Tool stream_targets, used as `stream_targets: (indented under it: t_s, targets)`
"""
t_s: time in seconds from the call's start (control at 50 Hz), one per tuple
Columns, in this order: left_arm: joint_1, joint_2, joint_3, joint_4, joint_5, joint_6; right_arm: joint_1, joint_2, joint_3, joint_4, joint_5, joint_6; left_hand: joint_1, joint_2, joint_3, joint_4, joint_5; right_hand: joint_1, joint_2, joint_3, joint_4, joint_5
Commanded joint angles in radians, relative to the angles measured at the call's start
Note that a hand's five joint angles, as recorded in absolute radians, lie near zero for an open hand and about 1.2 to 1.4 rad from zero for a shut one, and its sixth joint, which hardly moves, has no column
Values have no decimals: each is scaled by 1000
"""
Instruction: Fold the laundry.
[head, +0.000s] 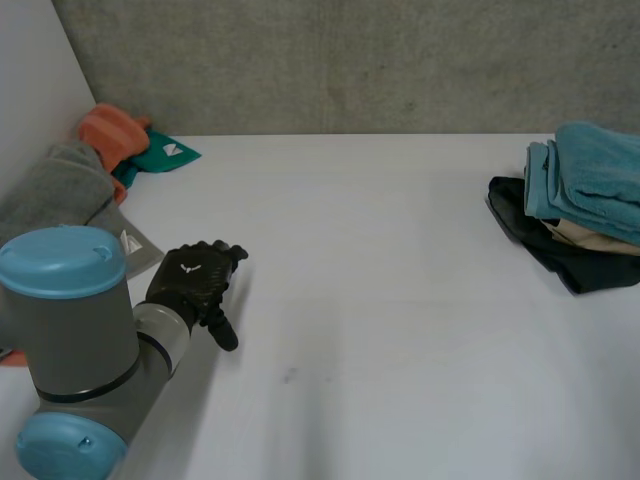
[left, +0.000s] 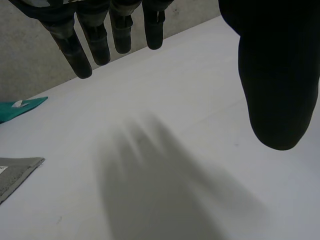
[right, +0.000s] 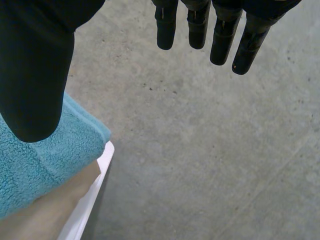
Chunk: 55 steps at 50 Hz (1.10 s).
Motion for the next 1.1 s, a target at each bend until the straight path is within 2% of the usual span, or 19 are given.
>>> stream_targets:
  t_s: [0.02,0.2,0.34,0.44,0.66,0.82,0.9,1.1]
  targets:
    - [0,3,-2,0,1,0,85,73,-248,240,14,10,-22,-22,-29,-24,-39,-23,-45,-37,-57,-56]
    - [1,5,-15,0,1,-2,200,223,-441,277,2,124,-22,-22,-29,-24,-39,-23,-45,-37,-57,-56]
    - [3,5,-25,2,1,-2,243,318,-475,283,-47,224,-22,-22,-29,-24,-39,-23,-45,-37,-57,-56]
    - [3,3,-27,0,1,-2,263,398,-487,281,-49,267,-25,-25,-32,-27,-42,-23,-45,-37,-57,-56]
    - [5,-1,-27,2,3,0,264,533,-553,278,-56,266,-25,-25,-32,-27,-42,-23,-45,-37,-57,-56]
    - [5,-1,-29,2,3,0,263,633,-644,280,-93,250,-25,-25,-32,-27,-42,-23,-45,-37,-57,-56]
    - [5,-1,-29,2,3,0,263,647,-650,278,-124,249,-25,-25,-32,-27,-42,-23,-45,-37,-57,-56]
    - [6,-4,-29,2,3,0,263,687,-648,278,-118,197,-25,-25,-32,-27,-42,-23,-45,-37,-57,-56]
